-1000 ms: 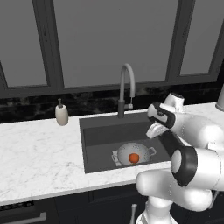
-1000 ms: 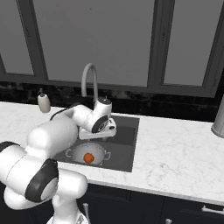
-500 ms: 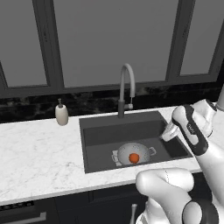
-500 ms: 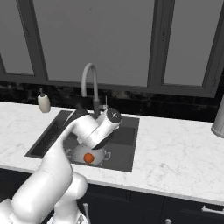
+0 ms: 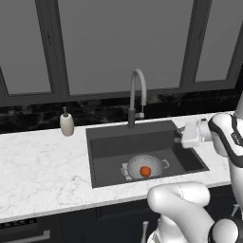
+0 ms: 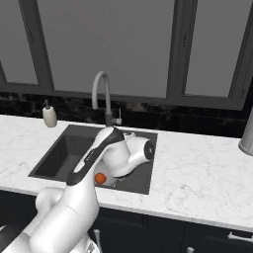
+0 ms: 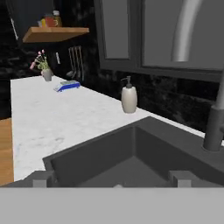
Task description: Put the colander in the sink, put the orange in the colander, and turn on the sink faucet and pour water over the colander.
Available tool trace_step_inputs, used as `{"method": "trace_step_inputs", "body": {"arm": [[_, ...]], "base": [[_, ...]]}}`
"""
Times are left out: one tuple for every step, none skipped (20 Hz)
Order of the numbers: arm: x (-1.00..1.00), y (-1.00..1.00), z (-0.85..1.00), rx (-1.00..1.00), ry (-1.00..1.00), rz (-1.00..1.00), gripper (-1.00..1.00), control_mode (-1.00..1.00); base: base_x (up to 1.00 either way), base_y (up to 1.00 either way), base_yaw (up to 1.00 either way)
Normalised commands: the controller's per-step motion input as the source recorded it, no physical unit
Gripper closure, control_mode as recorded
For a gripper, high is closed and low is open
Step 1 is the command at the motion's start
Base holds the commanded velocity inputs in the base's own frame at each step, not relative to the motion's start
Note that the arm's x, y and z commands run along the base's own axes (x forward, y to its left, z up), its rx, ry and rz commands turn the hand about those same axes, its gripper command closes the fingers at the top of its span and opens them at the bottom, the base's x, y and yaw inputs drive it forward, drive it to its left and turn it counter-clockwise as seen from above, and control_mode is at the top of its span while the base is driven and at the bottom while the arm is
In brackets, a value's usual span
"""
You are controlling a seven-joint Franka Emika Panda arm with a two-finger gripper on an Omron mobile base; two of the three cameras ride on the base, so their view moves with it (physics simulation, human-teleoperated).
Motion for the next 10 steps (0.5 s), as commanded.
{"method": "trace_step_inputs", "body": {"arm": [[0.47,-0.03,0.37,0.26,0.00,0.14,-1.00,-1.00],[0.51,-0.02,0.34,0.24,0.00,0.12,-1.00,-1.00],[0.49,-0.03,0.29,0.23,0.00,0.12,-1.00,-1.00],[0.47,-0.08,0.30,0.23,0.00,0.12,-1.00,-1.00],[0.40,-0.11,0.31,0.22,0.00,0.13,-1.00,-1.00],[0.28,-0.05,0.31,0.18,0.00,0.13,-1.00,-1.00],[0.25,0.00,0.30,0.15,0.00,0.12,-1.00,-1.00],[0.30,0.00,0.25,0.11,0.00,0.07,-1.00,-1.00],[0.32,0.00,0.20,0.08,-0.02,0.04,-1.00,-1.00],[0.35,0.00,0.17,0.01,-0.03,0.00,-1.00,-1.00]], "base": [[0.00,0.00,0.00],[0.00,0.00,0.00],[0.00,0.00,0.00],[0.00,0.00,0.00],[0.00,0.00,0.00],[0.00,0.00,0.00],[0.00,0.00,0.00],[0.00,0.00,0.00],[0.00,0.00,0.00],[0.00,0.00,0.00]]}}
